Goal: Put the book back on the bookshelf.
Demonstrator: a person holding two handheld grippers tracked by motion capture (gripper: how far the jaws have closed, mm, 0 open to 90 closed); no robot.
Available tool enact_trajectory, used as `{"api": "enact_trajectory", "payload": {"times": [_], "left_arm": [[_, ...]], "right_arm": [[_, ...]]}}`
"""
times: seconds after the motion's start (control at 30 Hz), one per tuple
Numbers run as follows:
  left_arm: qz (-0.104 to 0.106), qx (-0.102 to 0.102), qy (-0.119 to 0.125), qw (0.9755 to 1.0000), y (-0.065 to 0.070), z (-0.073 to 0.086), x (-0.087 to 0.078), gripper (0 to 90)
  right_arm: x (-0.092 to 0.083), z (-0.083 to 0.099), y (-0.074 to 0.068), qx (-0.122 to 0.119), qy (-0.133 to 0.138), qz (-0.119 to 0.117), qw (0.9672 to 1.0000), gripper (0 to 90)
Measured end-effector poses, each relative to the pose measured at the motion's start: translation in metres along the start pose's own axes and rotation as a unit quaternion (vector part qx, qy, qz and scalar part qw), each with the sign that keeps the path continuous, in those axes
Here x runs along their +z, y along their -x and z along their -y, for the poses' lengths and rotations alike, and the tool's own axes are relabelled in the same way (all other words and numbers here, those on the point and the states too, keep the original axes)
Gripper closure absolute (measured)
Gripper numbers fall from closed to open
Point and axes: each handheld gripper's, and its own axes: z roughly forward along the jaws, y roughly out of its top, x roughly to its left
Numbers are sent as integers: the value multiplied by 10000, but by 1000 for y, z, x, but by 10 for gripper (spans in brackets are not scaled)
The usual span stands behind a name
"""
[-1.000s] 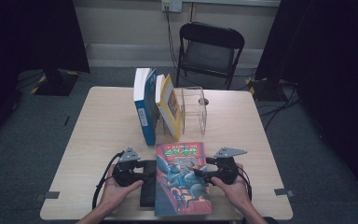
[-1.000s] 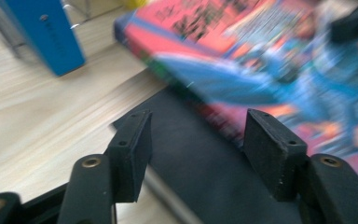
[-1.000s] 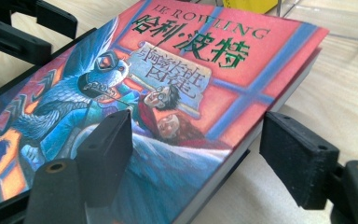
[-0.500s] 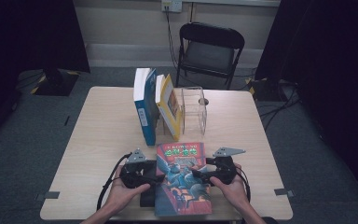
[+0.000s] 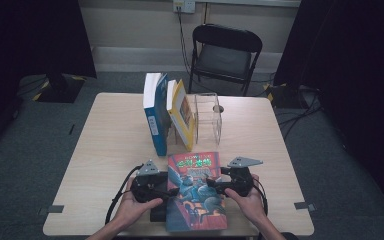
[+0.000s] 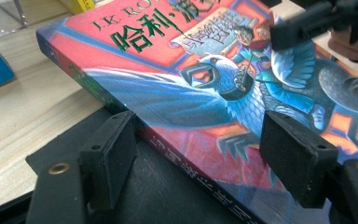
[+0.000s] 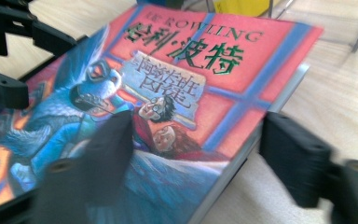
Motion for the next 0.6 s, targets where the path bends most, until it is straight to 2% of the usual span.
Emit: {"api": "enact_trajectory", "payload": {"times": [0.2, 0.23, 0.27, 0.3, 0.33, 0.4, 0.5, 0.6], "left_arm": [[87, 21, -99, 9999, 4, 2, -4, 287], [102, 1, -107, 9999, 5, 3, -5, 287], [99, 12, -128, 9999, 5, 3, -5, 290], [104, 6, -151, 9998, 6, 3, -6, 294], [104, 6, -151, 9998, 6, 3, -6, 296], [113, 21, -192, 9997, 7, 3, -7, 296], [128, 20, -178, 9998, 7, 3, -7, 296], [139, 37, -169, 9998, 6, 3, -6, 291]], "right_arm": [[-5, 1, -6, -69, 36, 89, 9999, 360], [-6, 1, -7, -81, 60, 52, 9999, 401], [-8, 1, -8, -46, 108, -80, 9999, 430], [-11, 1, -13, -70, 172, -205, 9996, 434], [-11, 1, -13, -70, 172, -205, 9996, 434], [-10, -1, -18, -92, 142, -352, 9992, 440], [-4, -1, -16, -23, 1, -286, 9996, 395], [-3, -1, -12, 67, -14, -321, 9995, 393]]}}
